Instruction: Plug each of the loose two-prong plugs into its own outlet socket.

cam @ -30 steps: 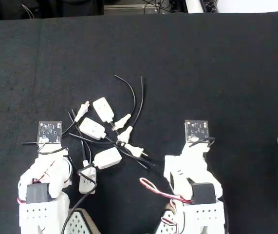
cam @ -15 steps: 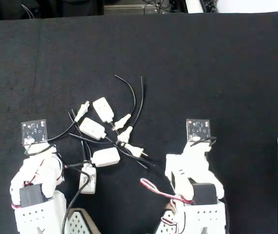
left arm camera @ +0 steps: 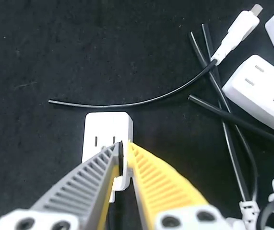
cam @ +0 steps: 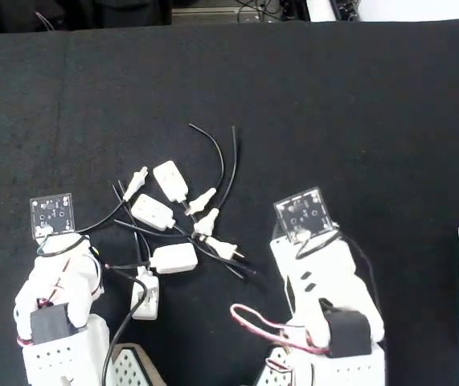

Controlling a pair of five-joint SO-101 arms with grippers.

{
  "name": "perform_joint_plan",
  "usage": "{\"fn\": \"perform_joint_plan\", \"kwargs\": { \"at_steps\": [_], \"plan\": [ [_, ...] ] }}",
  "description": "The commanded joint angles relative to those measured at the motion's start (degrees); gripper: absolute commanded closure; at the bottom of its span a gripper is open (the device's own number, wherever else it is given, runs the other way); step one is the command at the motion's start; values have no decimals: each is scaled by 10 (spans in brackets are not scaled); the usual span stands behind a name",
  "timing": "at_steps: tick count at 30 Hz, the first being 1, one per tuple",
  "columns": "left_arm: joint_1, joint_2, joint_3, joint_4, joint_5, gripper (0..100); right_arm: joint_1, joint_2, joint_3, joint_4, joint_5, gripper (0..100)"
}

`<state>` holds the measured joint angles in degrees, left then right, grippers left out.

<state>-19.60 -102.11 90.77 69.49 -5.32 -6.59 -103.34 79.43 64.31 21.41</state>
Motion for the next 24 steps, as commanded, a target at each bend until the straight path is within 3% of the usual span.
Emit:
{"fn": "perform_joint_plan", "kwargs": {
  "at_steps": [1,6,13,24],
  "plan": [
    [-18,-2,-6,-8,-22,953,-23,44,-67,-2,7,984],
    [-18,-2,-7,10,-80,953,-38,234,-166,11,11,984],
    [-18,-2,5,5,-84,953,-143,488,-282,79,7,985],
    [-14,-2,15,6,-100,952,-217,713,-339,31,8,982]
  ]
}}
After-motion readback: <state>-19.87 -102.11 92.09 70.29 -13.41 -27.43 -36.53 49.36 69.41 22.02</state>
